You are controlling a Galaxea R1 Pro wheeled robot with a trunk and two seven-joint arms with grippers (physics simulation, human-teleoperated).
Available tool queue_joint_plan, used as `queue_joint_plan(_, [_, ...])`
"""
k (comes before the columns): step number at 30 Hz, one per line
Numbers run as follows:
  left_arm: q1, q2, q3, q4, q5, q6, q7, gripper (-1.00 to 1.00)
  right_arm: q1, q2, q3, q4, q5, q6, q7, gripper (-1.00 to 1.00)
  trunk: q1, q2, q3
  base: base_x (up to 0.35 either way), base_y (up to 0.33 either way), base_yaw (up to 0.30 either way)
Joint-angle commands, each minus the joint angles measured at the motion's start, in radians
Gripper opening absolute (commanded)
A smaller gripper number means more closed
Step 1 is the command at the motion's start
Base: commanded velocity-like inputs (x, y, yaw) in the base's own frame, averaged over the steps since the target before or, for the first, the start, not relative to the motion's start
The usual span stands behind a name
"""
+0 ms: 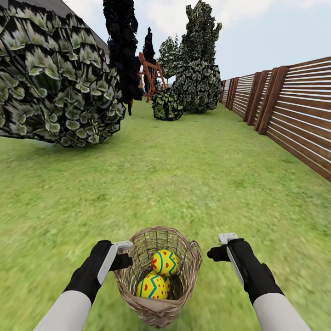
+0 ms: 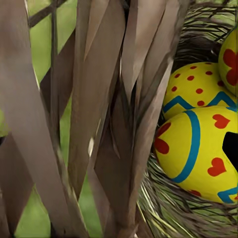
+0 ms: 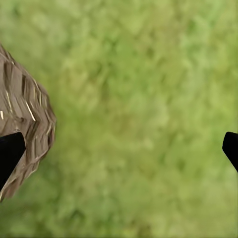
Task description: Take the three Easter eggs out of the wicker basket on the lawn in the garden, then place them on the lawn next to a single tree (choose any tree) so that all three eggs are next to the same tree and none are left in the basket.
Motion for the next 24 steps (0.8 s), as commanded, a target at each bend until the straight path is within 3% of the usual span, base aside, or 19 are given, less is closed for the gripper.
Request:
queue_joint_plan(1, [0.000,0.000,0.002,0.019,0.021,0.001,0.009,1.00,0.000,0.000,-0.001,-0.001,0.011,0.004,0.010,1.00,0.004,-0.007,-0.004,0.000,0.000,0.000])
queue_joint_plan(4, [0.001,0.000,0.002,0.020,0.022,0.000,0.009,1.00,-0.001,0.000,-0.001,-0.001,0.011,0.004,0.010,1.00,0.015,-0.028,-0.014,0.000,0.000,0.000])
queue_joint_plan(11, [0.000,-0.001,0.002,0.015,0.021,0.001,0.009,1.00,0.000,0.000,-0.001,-0.001,0.011,0.004,0.010,1.00,0.015,-0.028,-0.014,0.000,0.000,0.000])
queue_joint_plan(12, [0.000,-0.002,0.001,0.014,0.020,0.001,0.009,-1.00,0.000,0.000,-0.001,-0.001,0.011,0.004,0.010,1.00,0.015,-0.028,-0.014,0.000,0.000,0.000])
queue_joint_plan(24, [0.000,-0.002,0.002,0.003,0.022,0.001,0.008,-1.00,0.000,-0.001,-0.001,-0.001,0.012,0.004,0.010,1.00,0.015,-0.028,-0.014,0.000,0.000,0.000])
